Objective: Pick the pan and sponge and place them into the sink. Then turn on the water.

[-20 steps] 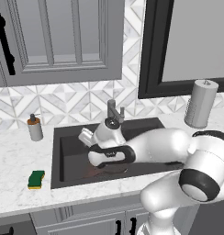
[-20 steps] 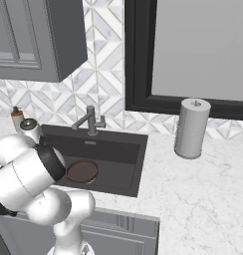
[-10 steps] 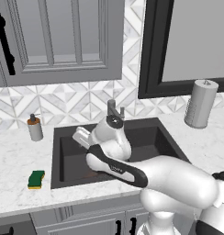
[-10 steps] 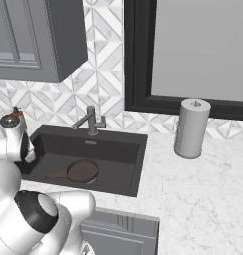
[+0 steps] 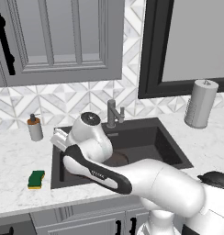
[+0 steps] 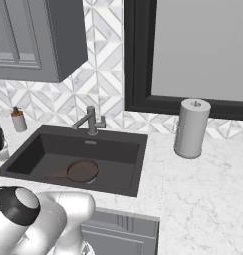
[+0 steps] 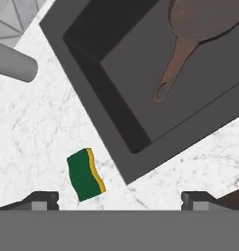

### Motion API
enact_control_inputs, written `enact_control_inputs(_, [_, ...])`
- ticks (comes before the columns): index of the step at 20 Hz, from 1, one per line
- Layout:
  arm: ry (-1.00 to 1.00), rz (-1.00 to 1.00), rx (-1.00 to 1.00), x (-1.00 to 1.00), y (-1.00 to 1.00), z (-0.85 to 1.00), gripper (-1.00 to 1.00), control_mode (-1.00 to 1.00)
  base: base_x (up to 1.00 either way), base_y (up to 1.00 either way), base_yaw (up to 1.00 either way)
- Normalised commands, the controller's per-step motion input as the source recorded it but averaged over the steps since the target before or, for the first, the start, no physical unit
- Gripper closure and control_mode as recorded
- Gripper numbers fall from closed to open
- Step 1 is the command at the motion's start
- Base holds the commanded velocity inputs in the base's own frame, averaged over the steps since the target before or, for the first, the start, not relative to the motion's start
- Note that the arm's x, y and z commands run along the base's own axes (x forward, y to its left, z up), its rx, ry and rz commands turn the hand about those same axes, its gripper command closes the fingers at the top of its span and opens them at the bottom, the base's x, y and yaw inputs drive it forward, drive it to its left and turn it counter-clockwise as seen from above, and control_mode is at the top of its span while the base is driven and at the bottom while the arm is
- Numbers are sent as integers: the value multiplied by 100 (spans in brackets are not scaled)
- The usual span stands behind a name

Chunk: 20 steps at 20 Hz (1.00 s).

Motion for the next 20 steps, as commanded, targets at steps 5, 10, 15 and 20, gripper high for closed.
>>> enact_control_inputs(5, [3,11,-20,-1,64,-13,-100,-100,0,0,0])
enact_control_inputs(10, [0,30,-16,0,33,-32,-100,-100,0,0,0])
enact_control_inputs(15, [0,26,-4,0,15,-36,-100,-100,0,0,0])
enact_control_inputs(20, [1,15,-2,0,18,-40,-100,-100,0,0,0])
